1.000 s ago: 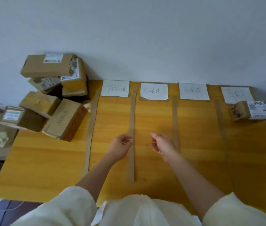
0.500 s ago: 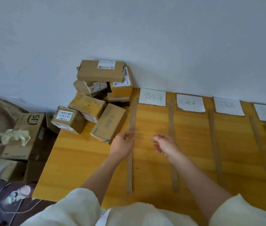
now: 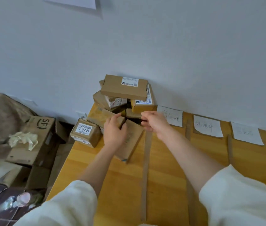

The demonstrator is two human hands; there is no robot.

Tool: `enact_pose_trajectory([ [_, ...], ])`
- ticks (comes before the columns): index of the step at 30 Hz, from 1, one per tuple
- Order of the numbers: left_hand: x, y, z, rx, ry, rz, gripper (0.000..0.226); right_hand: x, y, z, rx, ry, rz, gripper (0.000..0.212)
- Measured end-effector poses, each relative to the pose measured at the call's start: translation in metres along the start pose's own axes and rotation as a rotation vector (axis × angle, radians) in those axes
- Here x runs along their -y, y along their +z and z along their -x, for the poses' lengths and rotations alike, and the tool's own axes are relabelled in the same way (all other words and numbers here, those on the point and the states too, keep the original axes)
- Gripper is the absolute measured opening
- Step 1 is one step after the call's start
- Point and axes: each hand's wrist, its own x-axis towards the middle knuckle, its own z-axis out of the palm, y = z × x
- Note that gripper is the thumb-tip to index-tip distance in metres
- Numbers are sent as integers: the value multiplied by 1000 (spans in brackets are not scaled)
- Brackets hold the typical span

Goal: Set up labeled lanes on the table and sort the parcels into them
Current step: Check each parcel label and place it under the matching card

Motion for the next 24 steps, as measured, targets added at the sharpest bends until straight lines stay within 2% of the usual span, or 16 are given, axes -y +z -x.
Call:
enact_pose_trajectory([
  [4, -12, -19, -52, -88, -26, 7, 59, 41, 12, -29, -128, -61, 105, 38],
  [7, -16, -28, -86, -84, -36, -11, 65, 57, 14, -48, -178, -60, 131, 45],
  [14, -18, -26, -125, -63, -72, -5, 66, 61, 14, -77, -209, -14, 157, 21],
  [18, -18, -22, -128, -73, -81, 45, 64, 59, 12, -82, -203, 17, 109, 33],
  [22, -20, -20, -125, -92, -78, 59, 63, 59, 11, -84, -198, 35, 56, 25],
  [24, -22, -20, -121, -109, -69, 62, 62, 59, 11, -82, -216, 37, 15, 35],
])
